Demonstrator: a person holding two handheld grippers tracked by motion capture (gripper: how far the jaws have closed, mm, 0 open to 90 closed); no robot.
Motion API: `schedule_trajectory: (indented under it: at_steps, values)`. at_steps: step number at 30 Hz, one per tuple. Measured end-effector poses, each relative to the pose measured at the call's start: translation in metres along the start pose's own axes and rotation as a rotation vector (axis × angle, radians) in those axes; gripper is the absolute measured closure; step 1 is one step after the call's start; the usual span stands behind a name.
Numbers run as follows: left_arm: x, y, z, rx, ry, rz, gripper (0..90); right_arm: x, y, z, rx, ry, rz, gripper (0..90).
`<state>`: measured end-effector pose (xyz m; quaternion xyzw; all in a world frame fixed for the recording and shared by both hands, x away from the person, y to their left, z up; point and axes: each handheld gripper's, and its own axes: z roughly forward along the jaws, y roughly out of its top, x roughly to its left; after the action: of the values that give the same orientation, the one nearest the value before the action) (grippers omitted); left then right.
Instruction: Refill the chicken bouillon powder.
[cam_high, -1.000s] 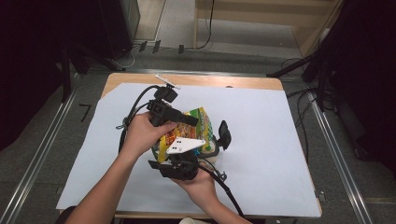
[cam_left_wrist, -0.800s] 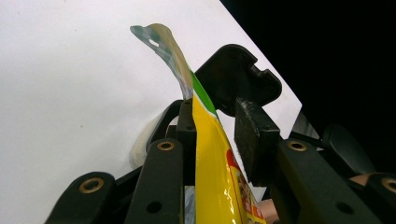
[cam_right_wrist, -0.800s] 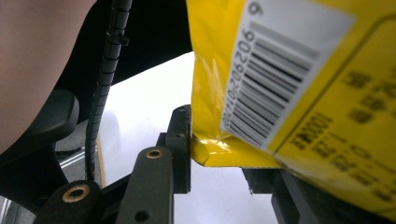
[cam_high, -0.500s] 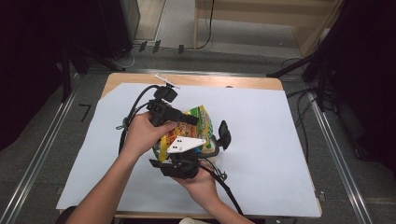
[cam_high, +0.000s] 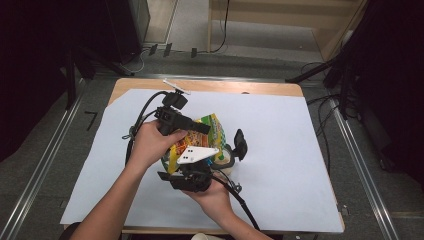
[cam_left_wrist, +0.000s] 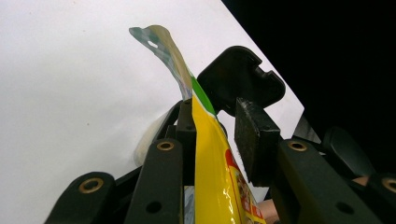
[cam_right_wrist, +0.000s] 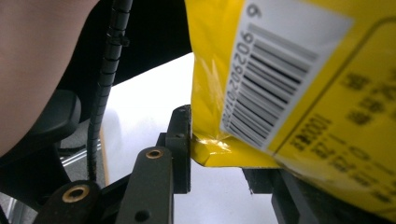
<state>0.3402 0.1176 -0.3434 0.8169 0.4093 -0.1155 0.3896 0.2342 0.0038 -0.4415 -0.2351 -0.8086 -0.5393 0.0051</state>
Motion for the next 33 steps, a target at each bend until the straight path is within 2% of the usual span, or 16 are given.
schedule_trajectory:
  at_steps: [33]
  values:
    - [0.0019, -0.0067, -0.0084, -0.013, 0.018, -0.012, 72.0, 0.0043, 0.0024, 0.0065, 0.004, 0.028, -0.009, 69.0]
